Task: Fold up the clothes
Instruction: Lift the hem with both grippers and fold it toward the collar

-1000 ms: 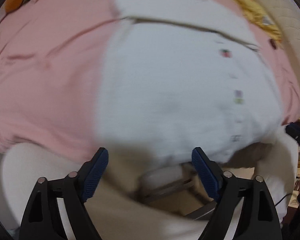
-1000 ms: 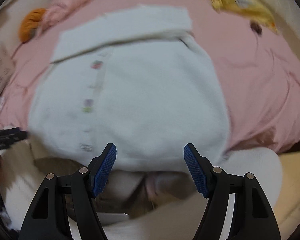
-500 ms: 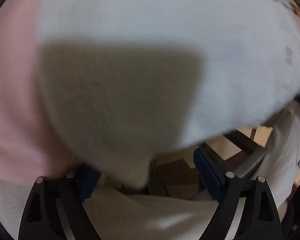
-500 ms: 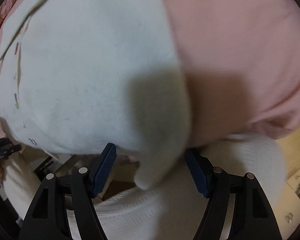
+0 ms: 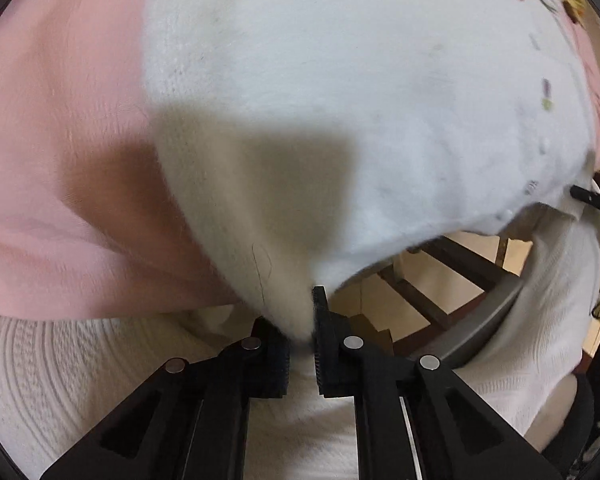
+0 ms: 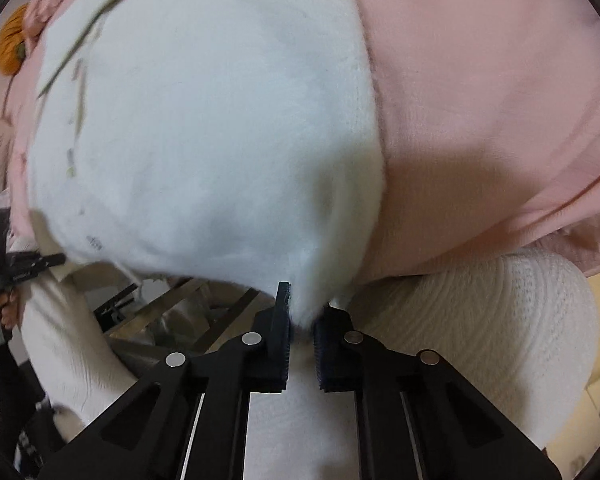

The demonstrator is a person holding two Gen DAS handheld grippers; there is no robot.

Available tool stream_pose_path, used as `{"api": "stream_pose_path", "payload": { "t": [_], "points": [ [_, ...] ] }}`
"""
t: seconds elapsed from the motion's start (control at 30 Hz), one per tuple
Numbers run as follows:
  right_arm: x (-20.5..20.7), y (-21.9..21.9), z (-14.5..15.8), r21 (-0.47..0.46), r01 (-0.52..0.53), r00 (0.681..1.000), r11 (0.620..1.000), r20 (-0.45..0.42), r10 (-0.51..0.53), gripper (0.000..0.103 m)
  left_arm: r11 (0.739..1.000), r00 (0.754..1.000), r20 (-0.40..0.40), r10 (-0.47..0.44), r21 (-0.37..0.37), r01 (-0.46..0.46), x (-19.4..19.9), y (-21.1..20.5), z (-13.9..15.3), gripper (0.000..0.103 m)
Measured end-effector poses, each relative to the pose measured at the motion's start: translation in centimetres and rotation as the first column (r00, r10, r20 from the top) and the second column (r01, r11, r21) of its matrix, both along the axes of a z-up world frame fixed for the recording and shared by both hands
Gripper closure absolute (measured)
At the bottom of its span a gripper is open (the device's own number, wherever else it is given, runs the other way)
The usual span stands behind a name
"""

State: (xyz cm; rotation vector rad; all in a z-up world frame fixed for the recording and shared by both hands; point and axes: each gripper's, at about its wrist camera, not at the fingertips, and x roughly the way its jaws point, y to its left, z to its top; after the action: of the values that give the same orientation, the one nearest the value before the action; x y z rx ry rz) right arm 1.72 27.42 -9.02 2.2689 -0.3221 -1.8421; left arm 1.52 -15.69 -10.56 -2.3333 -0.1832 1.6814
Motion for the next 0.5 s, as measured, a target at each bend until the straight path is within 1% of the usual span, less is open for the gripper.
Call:
{"api": "stream_pose_path", "payload": {
  "t": [0.03,0.07,0.13,0.2,0.27,0.3,0.33,0.4,0.43,0.5],
  "points": [
    [0.1,0.1,0.3,-0.019,0.005,1.000,1.000,-0.009,-0.005,0.094,0.999,1.000,-0.011,0.020,0.037,-0.020,0.0,-0.1,0.5,0.093],
    [0.1,0.1,0.9,-0.042,0.013,1.000,0.999,-0.022,-0.014,0.094,0.994,0.998,-0.024,0.053,0.096,-0.050,-0.3,-0.3,1.1,0.093],
    [0.1,0.5,2.0,-0.103,0.042,0.998,0.994,-0.050,-0.047,0.094,0.976,0.992,-0.056,0.110,0.192,-0.097,-0.7,-0.7,2.3,0.094],
    [0.0,1.1,3.1,-0.185,0.073,0.992,0.980,-0.086,-0.090,0.094,0.951,0.982,-0.086,0.165,0.279,-0.135,-1.1,-1.1,3.5,0.094],
    [-0.3,1.9,4.1,-0.283,0.113,0.981,0.952,-0.118,-0.151,0.094,0.914,0.965,-0.124,0.230,0.369,-0.171,-1.7,-1.6,4.9,0.094],
    [-0.6,2.3,4.5,-0.317,0.132,0.975,0.939,-0.127,-0.180,0.094,0.895,0.955,-0.141,0.261,0.407,-0.185,-2.0,-1.8,5.6,0.094],
    [-1.1,2.6,4.9,-0.366,0.153,0.965,0.918,-0.144,-0.218,0.094,0.877,0.943,-0.158,0.292,0.439,-0.197,-2.3,-1.9,6.1,0.094],
    [-3.5,2.6,6.2,-0.431,0.179,0.947,0.884,-0.169,-0.274,0.094,0.837,0.911,-0.196,0.363,0.499,-0.226,-3.3,-2.8,7.2,0.094],
    [-3.8,2.9,6.4,-0.468,0.196,0.933,0.862,-0.182,-0.311,0.094,0.817,0.892,-0.208,0.402,0.522,-0.246,-3.9,-3.8,7.7,0.094],
    [-4.6,3.4,6.6,-0.495,0.220,0.911,0.841,-0.205,-0.358,0.094,0.775,0.847,-0.218,0.485,0.556,-0.301,-5.1,-6.0,8.3,0.094]
  ]
}}
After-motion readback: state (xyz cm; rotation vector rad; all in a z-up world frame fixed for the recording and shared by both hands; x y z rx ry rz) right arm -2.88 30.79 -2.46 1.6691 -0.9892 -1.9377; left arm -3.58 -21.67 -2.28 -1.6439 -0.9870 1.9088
